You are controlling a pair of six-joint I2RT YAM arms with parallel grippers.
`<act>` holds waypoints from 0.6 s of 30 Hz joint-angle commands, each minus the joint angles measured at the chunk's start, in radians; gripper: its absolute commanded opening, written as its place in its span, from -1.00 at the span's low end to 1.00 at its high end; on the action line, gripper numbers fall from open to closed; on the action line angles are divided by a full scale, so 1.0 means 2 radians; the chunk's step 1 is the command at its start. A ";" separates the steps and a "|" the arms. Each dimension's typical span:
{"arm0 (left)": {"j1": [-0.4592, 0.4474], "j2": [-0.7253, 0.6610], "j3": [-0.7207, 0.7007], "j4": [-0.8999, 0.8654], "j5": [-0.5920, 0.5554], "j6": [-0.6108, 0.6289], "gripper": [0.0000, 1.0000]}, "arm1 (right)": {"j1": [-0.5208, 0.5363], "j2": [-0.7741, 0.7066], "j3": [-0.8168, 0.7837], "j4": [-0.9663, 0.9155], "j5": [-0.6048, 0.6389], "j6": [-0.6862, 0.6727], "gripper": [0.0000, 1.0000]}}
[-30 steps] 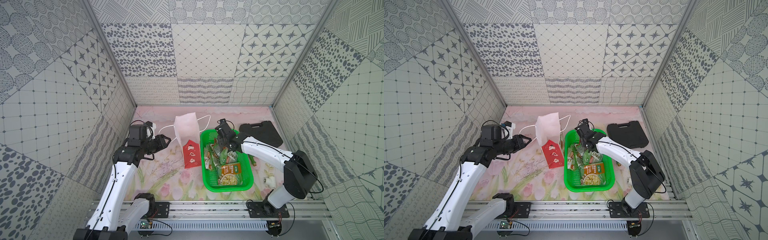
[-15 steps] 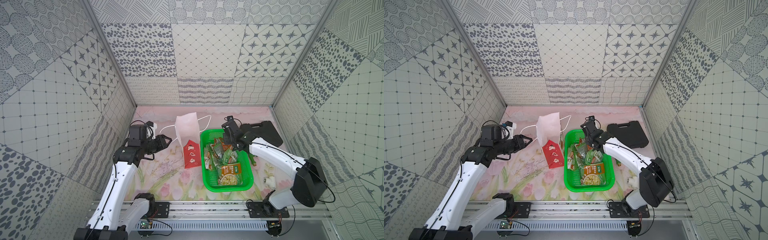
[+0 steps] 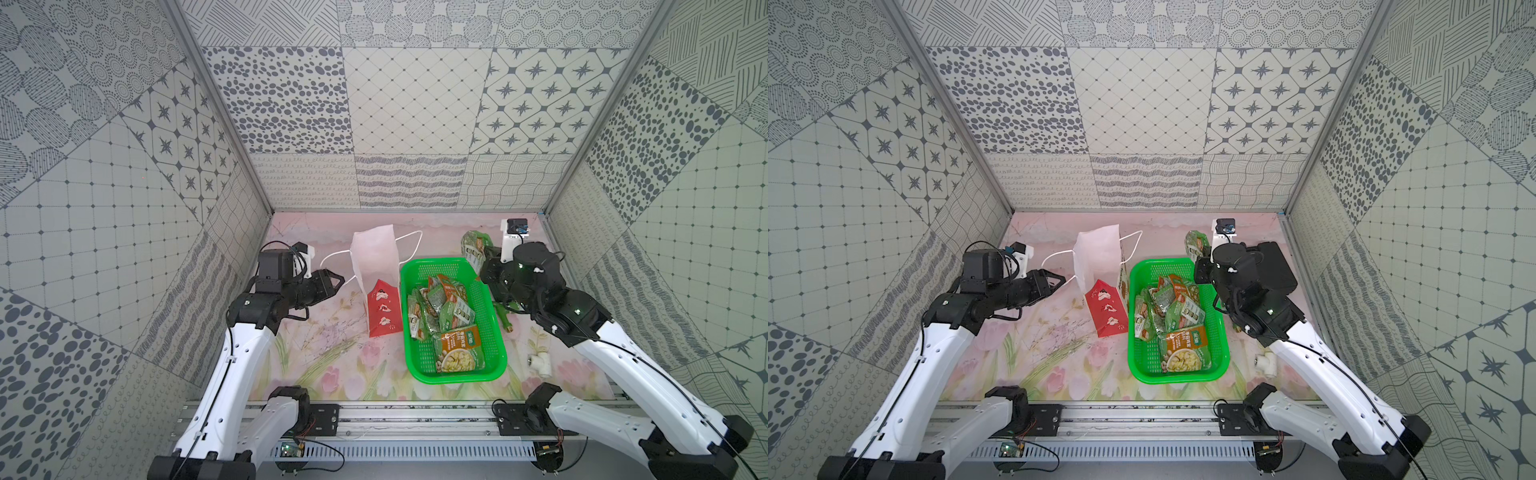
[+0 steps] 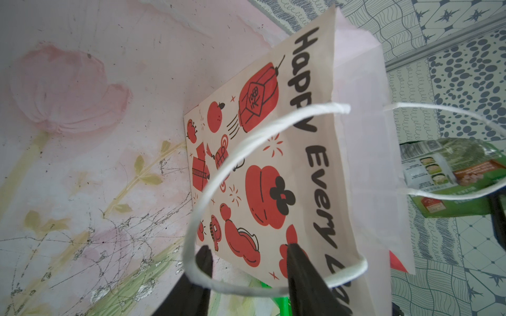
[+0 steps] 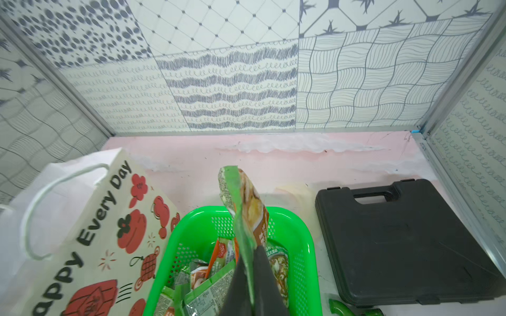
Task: Place the condiment packets inside the bag
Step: Pick up the condiment packet from the storage box, then place the condiment packet in the paper bag.
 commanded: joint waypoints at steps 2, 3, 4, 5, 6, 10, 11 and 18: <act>0.004 0.001 -0.002 0.020 0.019 0.010 -0.05 | 0.001 -0.037 0.029 0.040 -0.054 0.012 -1.00; 0.004 0.002 -0.002 0.020 0.019 0.010 -0.05 | 0.001 -0.042 0.033 0.045 -0.065 0.013 -1.00; 0.005 0.002 -0.002 0.020 0.020 0.009 -0.04 | 0.001 -0.046 0.039 0.051 -0.079 0.016 -1.00; 0.004 0.003 -0.002 0.021 0.021 0.009 -0.05 | 0.001 -0.048 0.046 0.058 -0.094 0.019 -1.00; 0.004 0.004 -0.002 0.020 0.021 0.009 -0.05 | 0.001 -0.049 0.052 0.064 -0.110 0.022 -1.00; 0.004 0.007 -0.001 0.020 0.023 0.009 -0.05 | 0.001 -0.039 0.072 0.103 -0.183 0.044 -1.00; 0.004 0.007 -0.002 0.021 0.023 0.009 -0.05 | 0.001 -0.034 0.077 0.112 -0.203 0.051 -1.00; 0.005 0.008 -0.003 0.021 0.022 0.009 -0.04 | 0.004 0.033 0.102 0.179 -0.317 0.112 -1.00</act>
